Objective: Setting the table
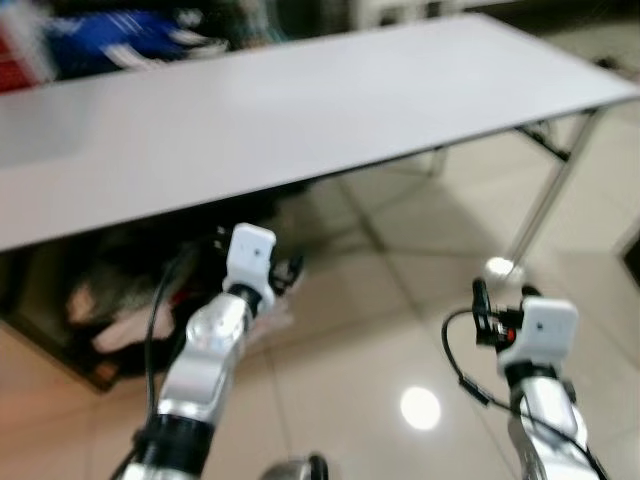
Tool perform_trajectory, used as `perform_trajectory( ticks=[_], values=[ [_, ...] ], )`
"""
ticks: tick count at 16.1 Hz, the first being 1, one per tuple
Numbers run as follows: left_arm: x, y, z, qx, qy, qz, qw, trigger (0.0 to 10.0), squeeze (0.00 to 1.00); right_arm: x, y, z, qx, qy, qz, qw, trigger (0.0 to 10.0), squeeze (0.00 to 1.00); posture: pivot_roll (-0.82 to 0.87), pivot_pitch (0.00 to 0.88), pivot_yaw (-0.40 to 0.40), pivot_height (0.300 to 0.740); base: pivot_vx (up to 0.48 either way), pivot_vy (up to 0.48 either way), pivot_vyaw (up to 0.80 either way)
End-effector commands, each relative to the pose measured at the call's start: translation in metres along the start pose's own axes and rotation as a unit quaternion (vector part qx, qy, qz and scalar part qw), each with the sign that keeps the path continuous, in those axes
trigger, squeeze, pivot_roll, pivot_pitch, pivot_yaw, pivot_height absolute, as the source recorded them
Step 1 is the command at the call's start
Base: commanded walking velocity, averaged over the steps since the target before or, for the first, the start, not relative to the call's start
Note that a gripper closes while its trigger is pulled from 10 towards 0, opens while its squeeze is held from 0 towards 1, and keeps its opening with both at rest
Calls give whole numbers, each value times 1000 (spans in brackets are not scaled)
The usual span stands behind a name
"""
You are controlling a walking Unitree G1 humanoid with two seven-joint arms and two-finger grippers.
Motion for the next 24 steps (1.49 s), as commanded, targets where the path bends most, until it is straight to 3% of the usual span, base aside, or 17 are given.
perform_trajectory(
  ticks=[1,5,7,12,14,15,16,17,19,24],
  values=[
    [-1,4,0,10,4,-7,1000,10000,0,0,0,-1,-3,0,3,1000,10000,0,-87,0,68,723,0,0,731],
    [-5,5,-1,19,9,19,1000,10000,0,0,-1,-3,0,-3,1,1000,10000,0,-86,0,64,723,0,0,722],
    [-6,7,-2,28,12,14,999,10000,0,0,-7,-6,-18,-1,-14,1000,10000,0,-84,0,58,723,0,0,319],
    [-8,6,-1,29,7,14,999,10000,0,7,-3,-4,-8,-18,14,1000,10000,0,-91,0,54,723,0,0,0],
    [-14,19,15,49,-8,24,998,10000,0,6,-2,8,3,-31,30,999,10000,0,-93,0,50,723,0,0,0],
    [-16,18,30,38,-18,-3,999,10000,0,0,-1,17,12,-26,32,999,10000,0,-88,0,47,723,0,0,0],
    [-17,16,33,32,-18,-8,999,10000,0,-1,-1,18,14,-25,31,999,10000,0,-88,0,47,723,0,0,0],
    [-24,12,41,21,-5,-38,999,10000,0,-7,-3,25,16,-13,27,999,10000,0,-80,0,46,723,0,0,0],
    [-21,13,31,33,-1,-19,999,10000,0,-5,-3,21,10,-14,29,999,10000,0,-84,0,48,723,0,0,0],
    [-17,9,25,39,-5,-19,999,10000,0,2,1,6,12,-25,18,999,10000,0,-78,0,46,723,0,0,0]
  ],
)
Point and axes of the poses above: a point about 5 cm out from each wrist's last joint towards the gripper, its own z axis pointing back from the gripper into the wrist, its own x axis along the axis of the wrist's last joint, y = z × x, the point moved 5 cm from there along -z, pointing out of the wrist towards the gripper, and after that the axes turned 3 degrees about -z, right-handed, at the moved point
